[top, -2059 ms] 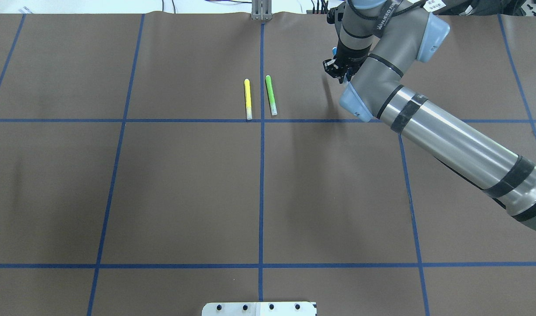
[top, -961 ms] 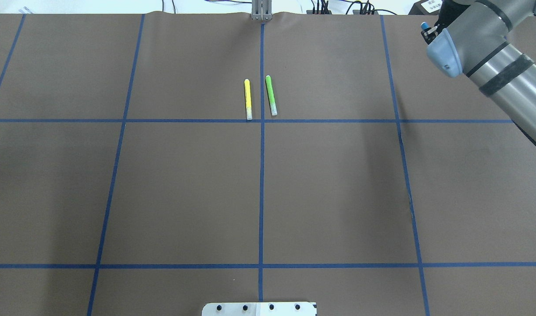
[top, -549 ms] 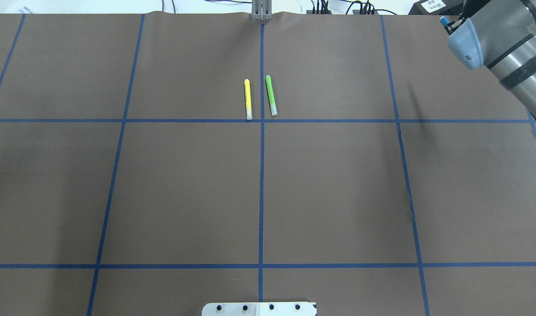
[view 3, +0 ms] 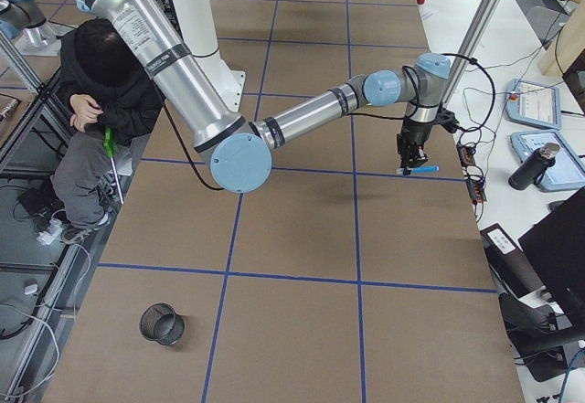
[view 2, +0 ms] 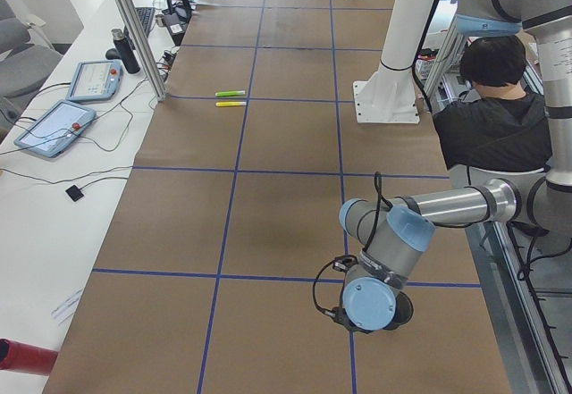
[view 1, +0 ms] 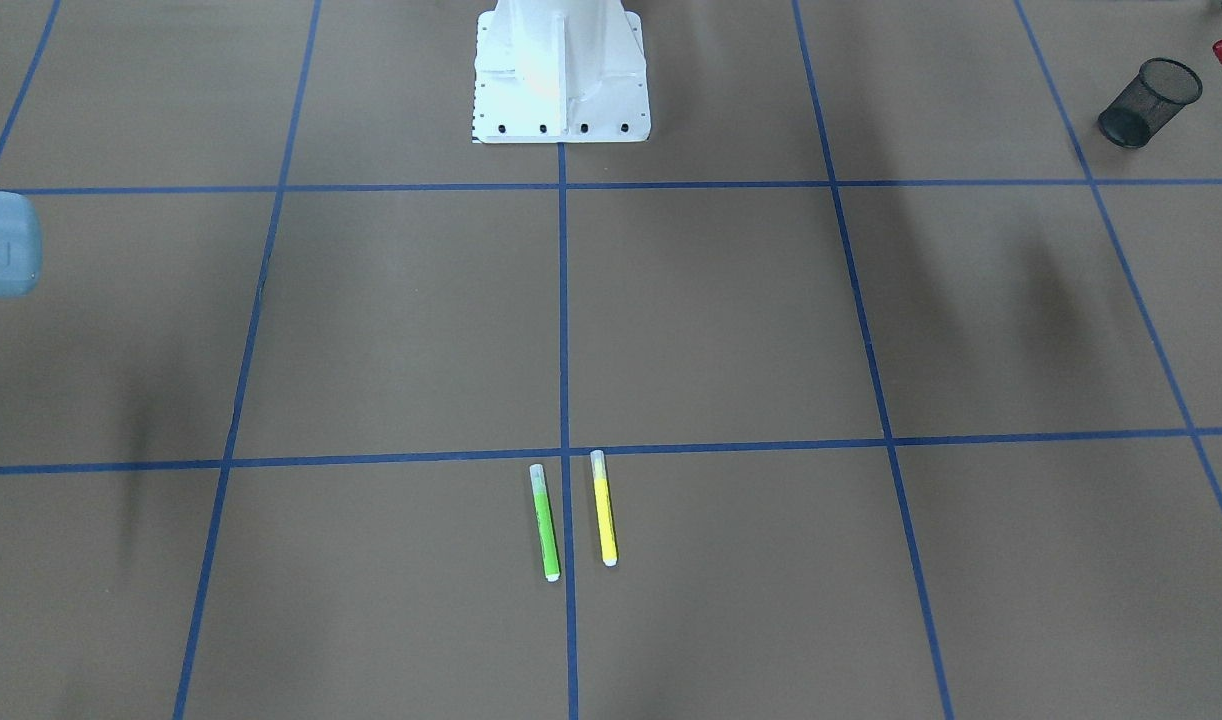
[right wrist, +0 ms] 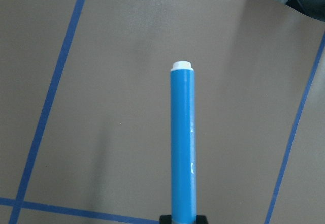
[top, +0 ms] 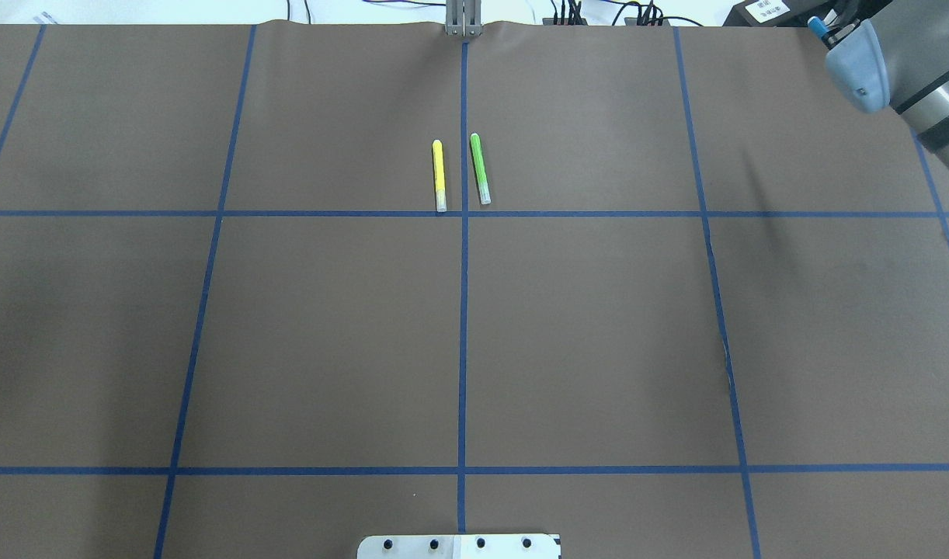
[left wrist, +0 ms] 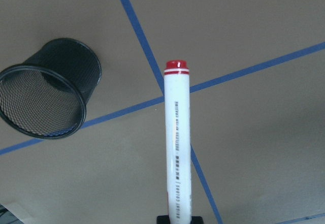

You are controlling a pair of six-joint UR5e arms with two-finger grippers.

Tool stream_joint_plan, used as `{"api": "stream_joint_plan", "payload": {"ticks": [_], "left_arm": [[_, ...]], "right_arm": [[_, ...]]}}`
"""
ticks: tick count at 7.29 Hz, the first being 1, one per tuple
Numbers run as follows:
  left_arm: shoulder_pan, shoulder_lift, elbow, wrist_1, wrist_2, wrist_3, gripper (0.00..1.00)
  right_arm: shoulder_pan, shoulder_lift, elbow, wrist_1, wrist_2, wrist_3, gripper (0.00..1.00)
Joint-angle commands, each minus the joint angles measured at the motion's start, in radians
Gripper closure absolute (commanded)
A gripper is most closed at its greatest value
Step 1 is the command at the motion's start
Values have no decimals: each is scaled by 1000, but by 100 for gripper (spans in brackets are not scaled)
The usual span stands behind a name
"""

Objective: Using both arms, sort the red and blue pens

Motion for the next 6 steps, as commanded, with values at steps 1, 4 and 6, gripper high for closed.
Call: {"api": "stream_joint_plan", "payload": {"ticks": [1,4,6], "left_arm": [[-85,94,-7,36,-5,14,100],[-106,133,14,35,-2,52,100],[-106,139,66,33,-5,87,100]], "right_arm": [[44,-3,5,-35,5,-92,100],[113,-27,28,-183,14,-241,100],[139,-97,107,-292,14,-332,100]]}}
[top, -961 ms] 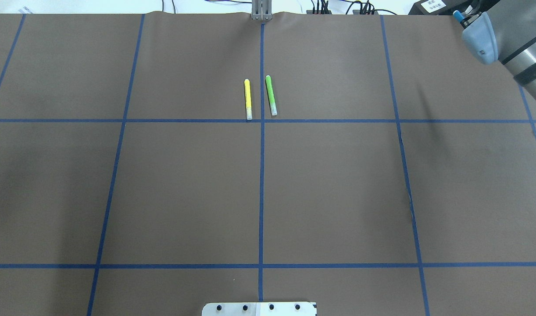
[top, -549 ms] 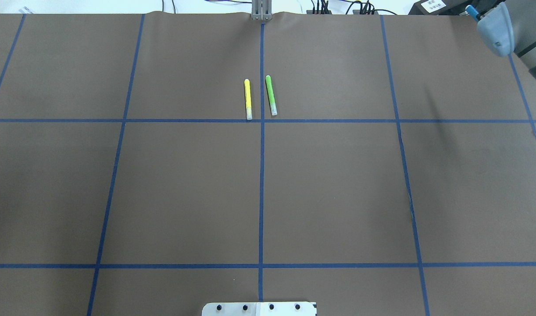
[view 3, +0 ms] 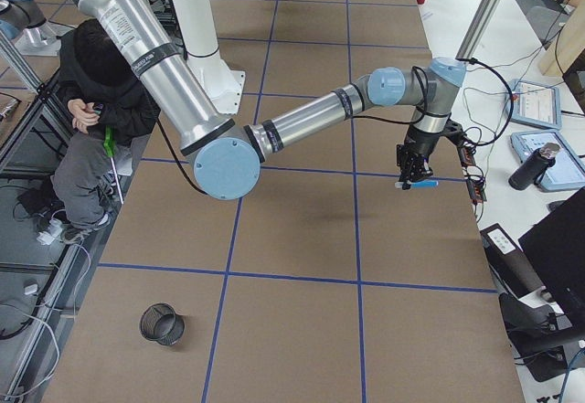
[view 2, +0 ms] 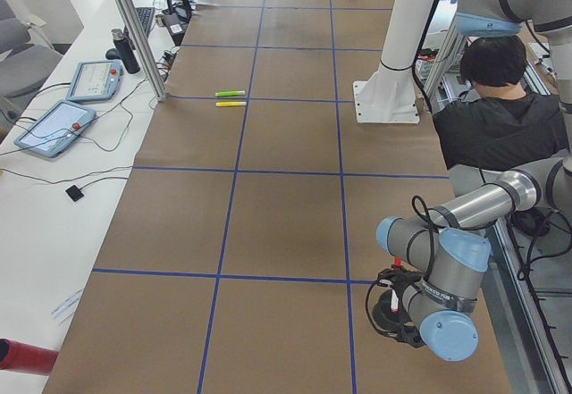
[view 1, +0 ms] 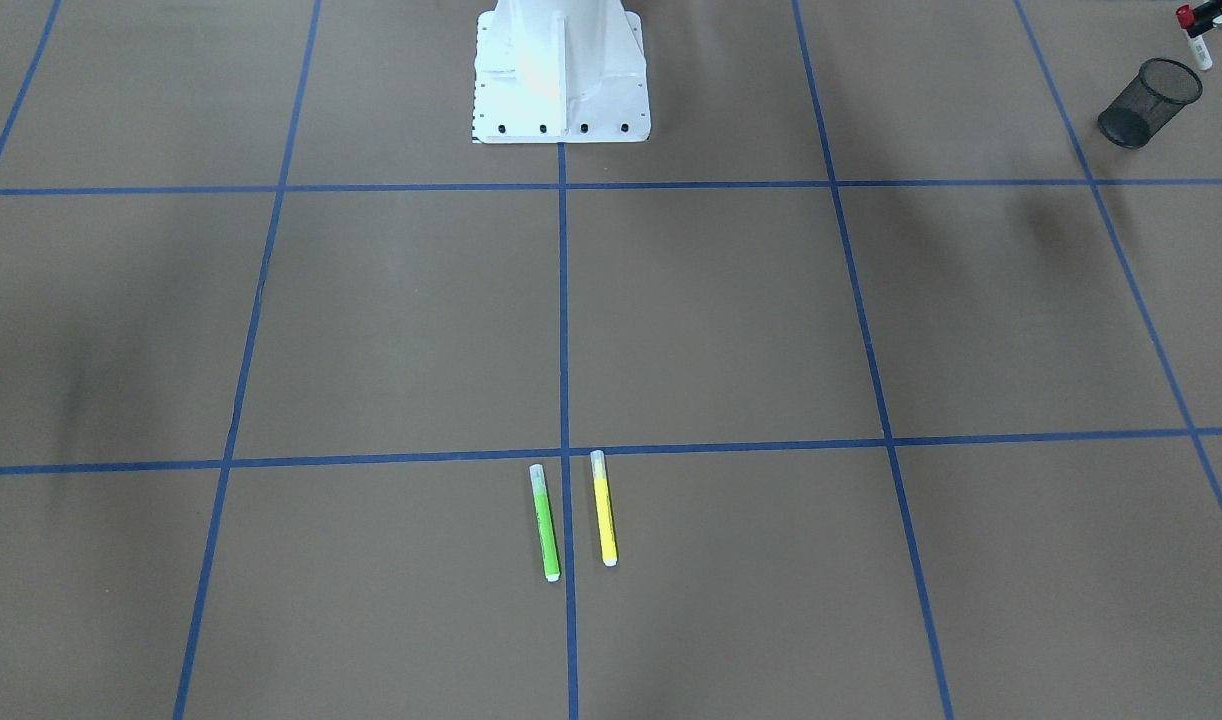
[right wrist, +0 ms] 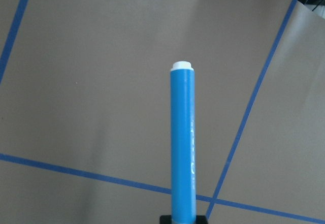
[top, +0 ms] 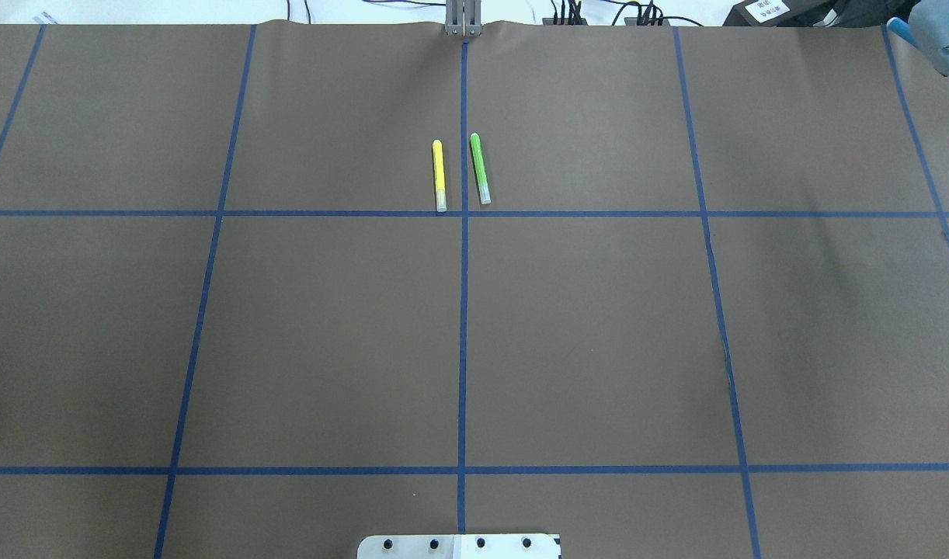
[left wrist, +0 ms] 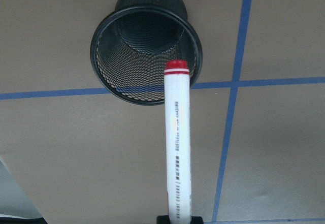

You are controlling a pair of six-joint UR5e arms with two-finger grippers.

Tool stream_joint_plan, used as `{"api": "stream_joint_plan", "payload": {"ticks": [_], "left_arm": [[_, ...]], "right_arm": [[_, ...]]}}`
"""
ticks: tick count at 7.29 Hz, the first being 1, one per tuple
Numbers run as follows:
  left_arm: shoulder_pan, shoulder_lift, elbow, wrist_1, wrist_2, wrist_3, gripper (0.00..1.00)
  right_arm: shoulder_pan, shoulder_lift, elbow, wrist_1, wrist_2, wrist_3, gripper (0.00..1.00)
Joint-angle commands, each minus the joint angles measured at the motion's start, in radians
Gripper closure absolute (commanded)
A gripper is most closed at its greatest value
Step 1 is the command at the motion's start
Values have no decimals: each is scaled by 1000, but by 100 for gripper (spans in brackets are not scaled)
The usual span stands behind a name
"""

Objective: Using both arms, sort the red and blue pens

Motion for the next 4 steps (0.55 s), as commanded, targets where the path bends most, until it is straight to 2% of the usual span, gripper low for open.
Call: {"api": "stream_joint_plan", "payload": {"ticks": [1,3,4], "left_arm": [[-1,5,47,-1,-2,37,100],[-1,6,52,-1,-3,39,100],[-1,6,56,-1,-5,39,100]], "right_arm": [[36,-82,79,-98,2,-70,100],[70,-140,177,-210,5,-163,100],[87,-147,192,-227,6,-176,100]]}}
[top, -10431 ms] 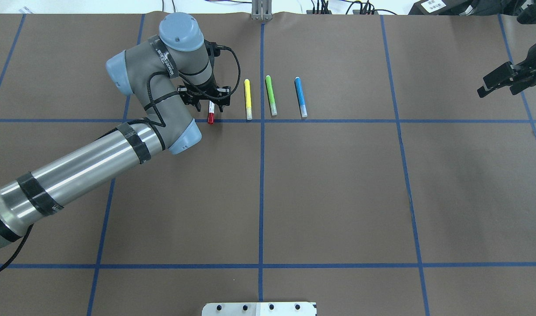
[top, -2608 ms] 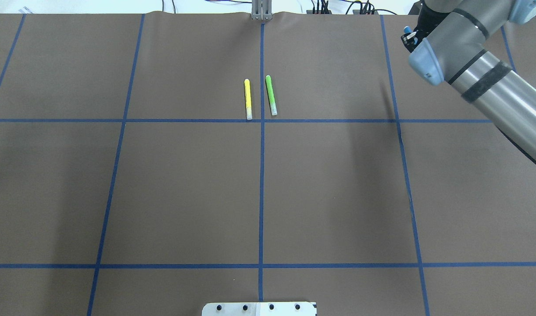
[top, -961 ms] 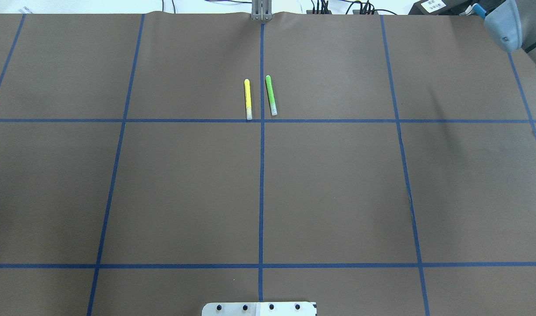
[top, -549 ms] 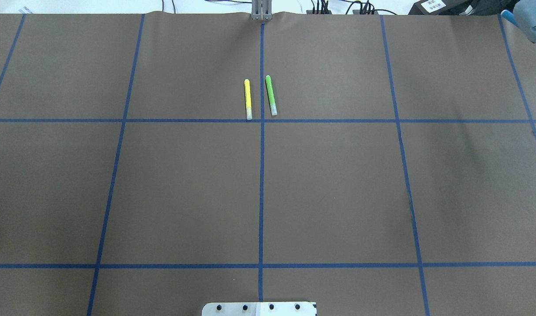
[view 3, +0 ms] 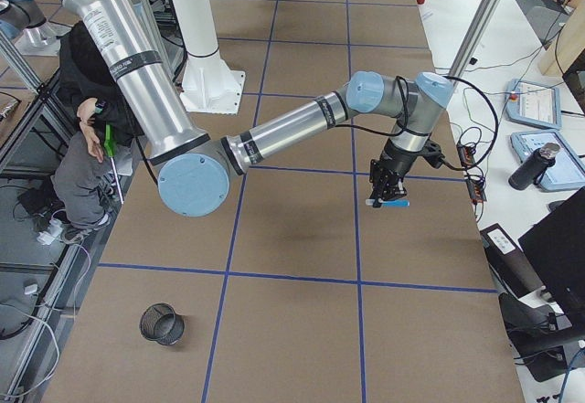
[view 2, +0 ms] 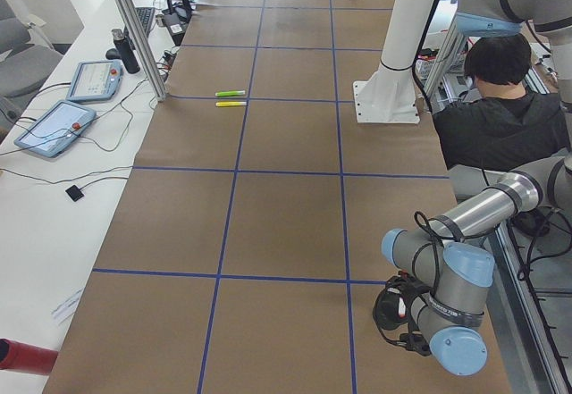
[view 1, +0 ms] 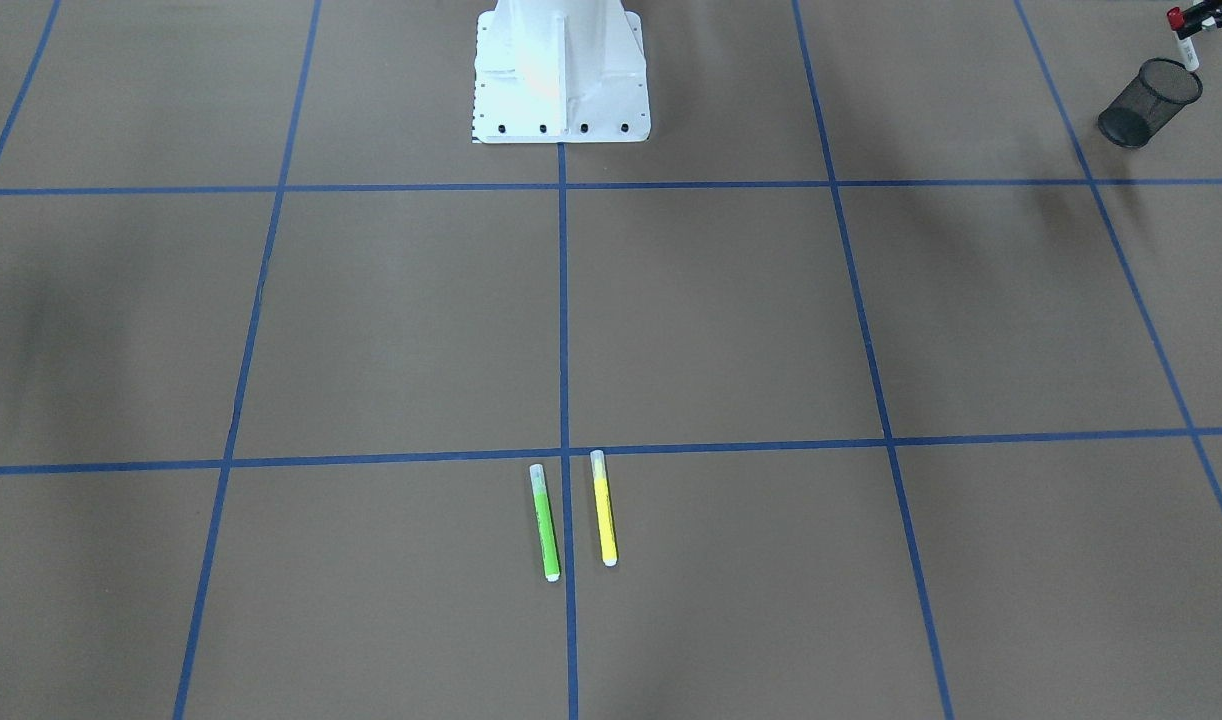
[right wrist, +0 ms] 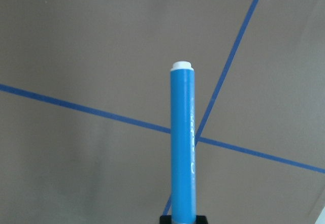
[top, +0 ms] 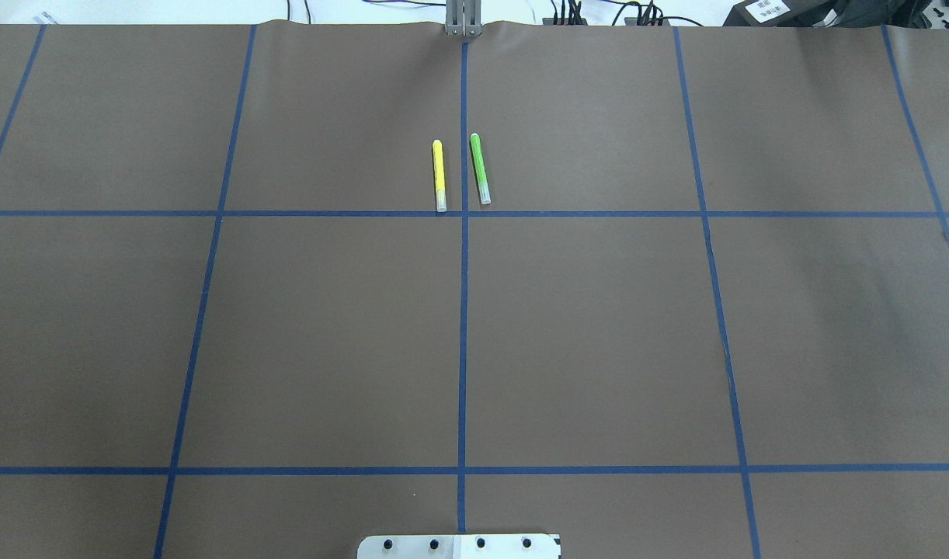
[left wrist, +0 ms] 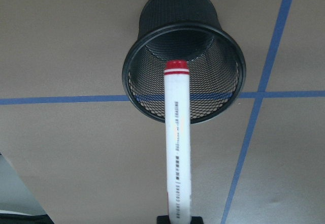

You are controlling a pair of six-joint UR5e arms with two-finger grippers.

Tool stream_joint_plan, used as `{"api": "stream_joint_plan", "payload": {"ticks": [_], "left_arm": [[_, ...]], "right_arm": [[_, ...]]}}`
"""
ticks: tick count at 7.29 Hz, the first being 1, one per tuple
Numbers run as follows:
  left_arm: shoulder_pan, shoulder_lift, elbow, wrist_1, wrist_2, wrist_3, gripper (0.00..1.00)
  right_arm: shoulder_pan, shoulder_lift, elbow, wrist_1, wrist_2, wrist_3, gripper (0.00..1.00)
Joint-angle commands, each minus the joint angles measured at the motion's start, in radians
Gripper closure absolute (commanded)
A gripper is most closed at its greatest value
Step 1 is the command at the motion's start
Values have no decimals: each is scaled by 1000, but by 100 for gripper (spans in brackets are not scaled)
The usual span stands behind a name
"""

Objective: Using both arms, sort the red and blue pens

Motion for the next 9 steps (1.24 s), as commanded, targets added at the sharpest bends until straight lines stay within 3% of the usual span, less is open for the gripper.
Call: {"api": "stream_joint_plan", "payload": {"ticks": [1,2,3,4,7,9], "left_arm": [[0,1,7,0,-9,1,100],[1,1,18,0,-20,3,100],[0,1,27,0,-25,9,75],[1,1,52,0,-25,50,1],[3,-13,61,-8,-39,52,0],[3,-83,56,-14,-39,50,0]], "right_arm": [[28,-30,53,-62,0,-46,100],[37,-45,57,-67,0,-72,100],[58,-62,67,-67,0,-113,100],[94,-81,76,-76,0,-146,100],[149,-130,92,-141,-14,-239,100],[187,-208,121,-141,-12,-264,100]]}}
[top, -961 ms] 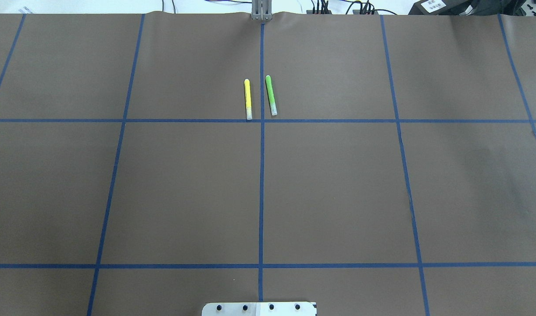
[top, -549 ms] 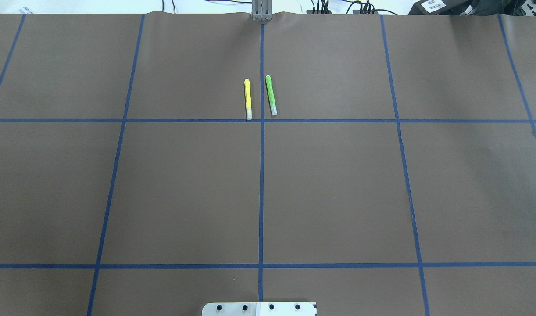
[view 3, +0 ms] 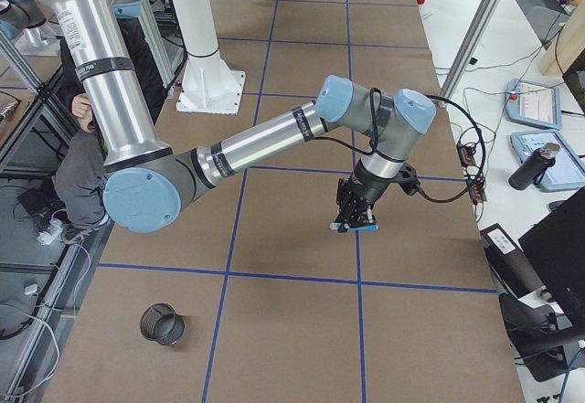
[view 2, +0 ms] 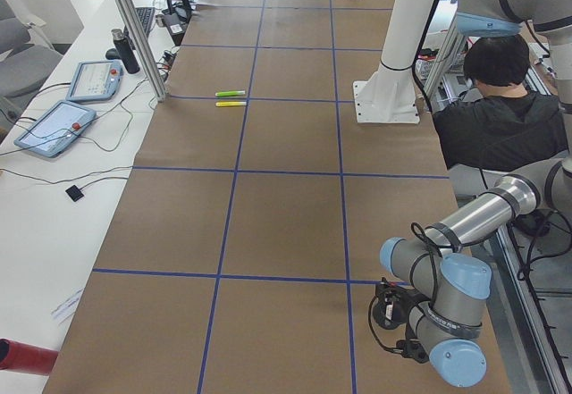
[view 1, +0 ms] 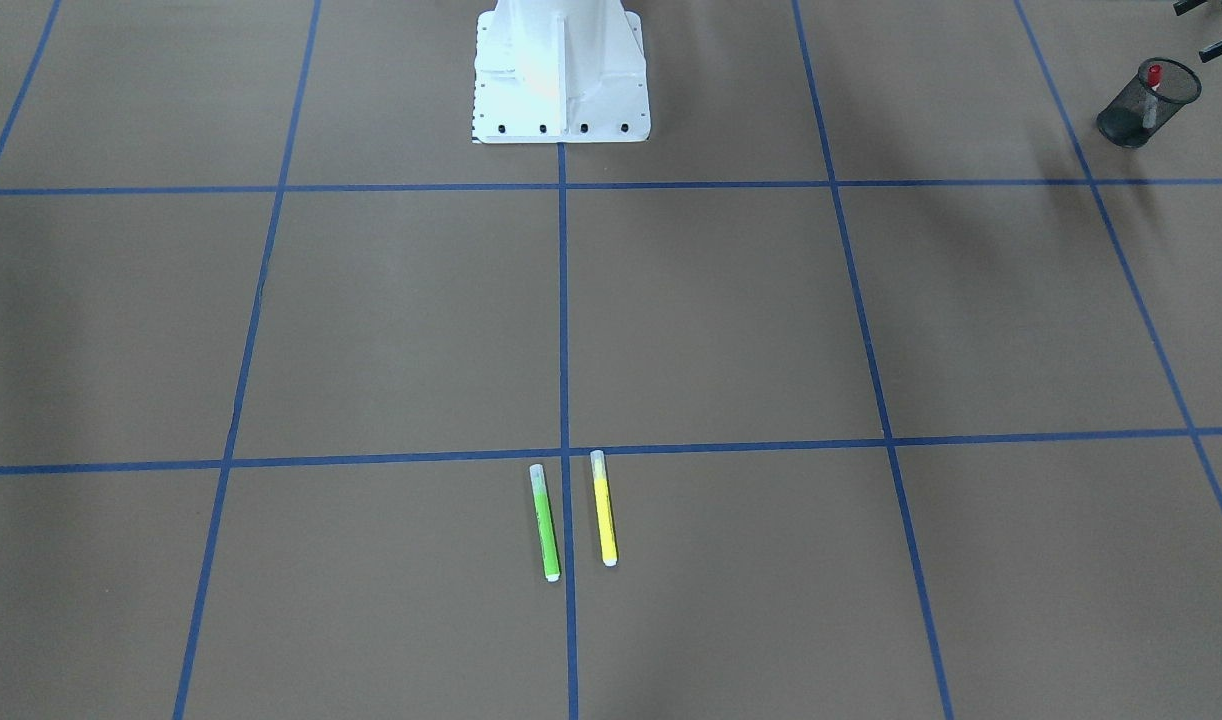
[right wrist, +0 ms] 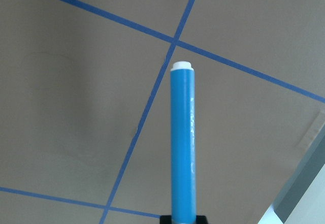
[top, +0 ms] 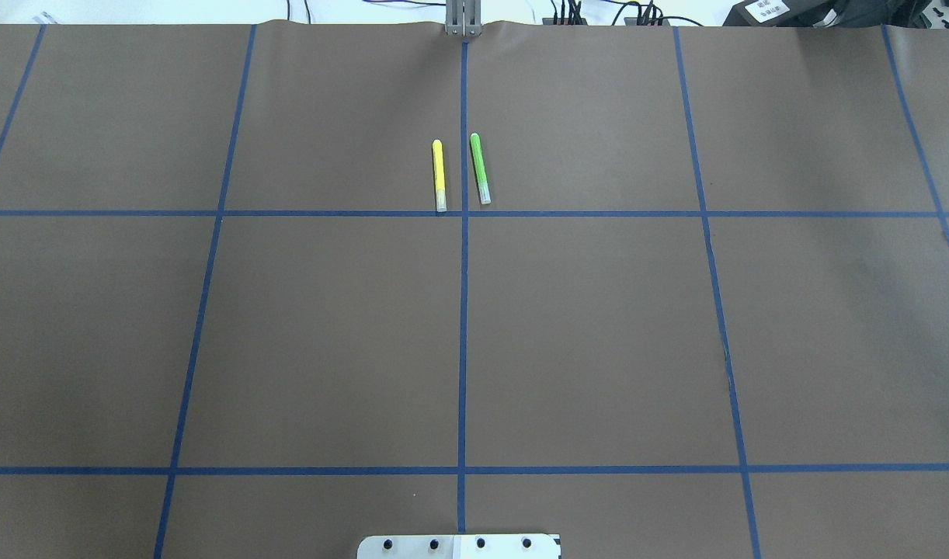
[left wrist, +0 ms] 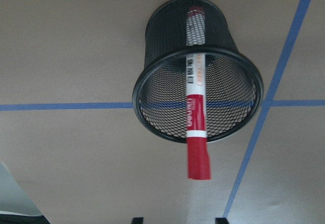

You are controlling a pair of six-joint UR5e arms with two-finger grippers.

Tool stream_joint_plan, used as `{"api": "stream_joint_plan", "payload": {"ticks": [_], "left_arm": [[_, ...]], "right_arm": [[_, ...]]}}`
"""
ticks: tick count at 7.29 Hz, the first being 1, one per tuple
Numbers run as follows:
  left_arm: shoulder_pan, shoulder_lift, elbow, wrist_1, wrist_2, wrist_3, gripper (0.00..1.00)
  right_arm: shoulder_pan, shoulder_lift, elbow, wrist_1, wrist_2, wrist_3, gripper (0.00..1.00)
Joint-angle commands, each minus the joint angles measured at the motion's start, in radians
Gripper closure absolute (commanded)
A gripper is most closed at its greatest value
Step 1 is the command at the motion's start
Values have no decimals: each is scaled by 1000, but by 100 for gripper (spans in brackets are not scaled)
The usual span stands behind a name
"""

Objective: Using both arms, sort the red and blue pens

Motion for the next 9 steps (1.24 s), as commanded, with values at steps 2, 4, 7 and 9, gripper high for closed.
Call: {"api": "stream_joint_plan", "payload": {"ticks": [2,4,7,9], "left_arm": [[0,-102,-8,-47,-4,2,0],[2,-143,-63,-165,-3,-10,0],[11,-272,-62,-364,7,-6,0],[25,-305,-62,-511,7,-44,0]], "right_arm": [[40,-104,23,-6,0,-12,100],[49,-179,27,-7,1,-12,100],[71,-332,28,-6,7,-8,100],[141,-429,19,-7,-2,-12,100]]}}
